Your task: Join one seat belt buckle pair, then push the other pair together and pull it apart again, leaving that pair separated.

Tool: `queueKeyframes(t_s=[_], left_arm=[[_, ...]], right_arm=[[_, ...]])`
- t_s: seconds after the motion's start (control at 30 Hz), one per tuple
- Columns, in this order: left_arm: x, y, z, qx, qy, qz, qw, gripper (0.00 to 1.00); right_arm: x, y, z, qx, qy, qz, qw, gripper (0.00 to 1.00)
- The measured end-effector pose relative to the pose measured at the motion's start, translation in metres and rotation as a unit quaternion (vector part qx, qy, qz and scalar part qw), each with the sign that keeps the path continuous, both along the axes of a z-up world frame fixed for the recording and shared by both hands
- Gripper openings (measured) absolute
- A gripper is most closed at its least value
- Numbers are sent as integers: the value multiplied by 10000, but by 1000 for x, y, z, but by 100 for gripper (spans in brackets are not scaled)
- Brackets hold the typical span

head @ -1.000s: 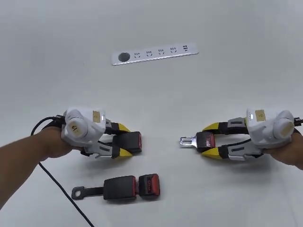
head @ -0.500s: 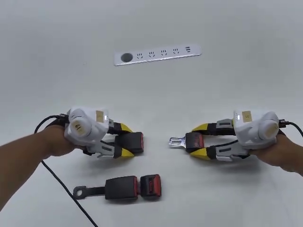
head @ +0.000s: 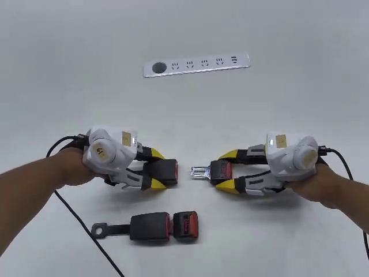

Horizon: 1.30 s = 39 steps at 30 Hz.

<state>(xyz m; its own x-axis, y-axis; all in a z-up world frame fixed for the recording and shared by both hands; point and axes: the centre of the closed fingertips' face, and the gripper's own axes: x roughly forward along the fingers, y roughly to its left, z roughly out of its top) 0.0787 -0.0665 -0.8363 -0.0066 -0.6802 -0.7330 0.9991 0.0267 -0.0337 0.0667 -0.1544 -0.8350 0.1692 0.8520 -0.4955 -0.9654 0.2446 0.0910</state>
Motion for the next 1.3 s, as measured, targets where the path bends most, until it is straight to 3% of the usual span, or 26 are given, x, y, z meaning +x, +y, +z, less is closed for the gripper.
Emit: queueKeyframes(t_s=[0.4,0.93,1.3], left_arm=[[0,1,0,-32,-25,-23,10000,37],[0,3,-1,-35,-34,-93,9999,37],[-4,2,1,-15,-75,-181,9998,36]], right_arm=[[4,23,0,-39,12,104,9999,36],[2,22,0,-336,-85,248,9991,36],[3,36,-2,-359,-82,292,9989,36]])
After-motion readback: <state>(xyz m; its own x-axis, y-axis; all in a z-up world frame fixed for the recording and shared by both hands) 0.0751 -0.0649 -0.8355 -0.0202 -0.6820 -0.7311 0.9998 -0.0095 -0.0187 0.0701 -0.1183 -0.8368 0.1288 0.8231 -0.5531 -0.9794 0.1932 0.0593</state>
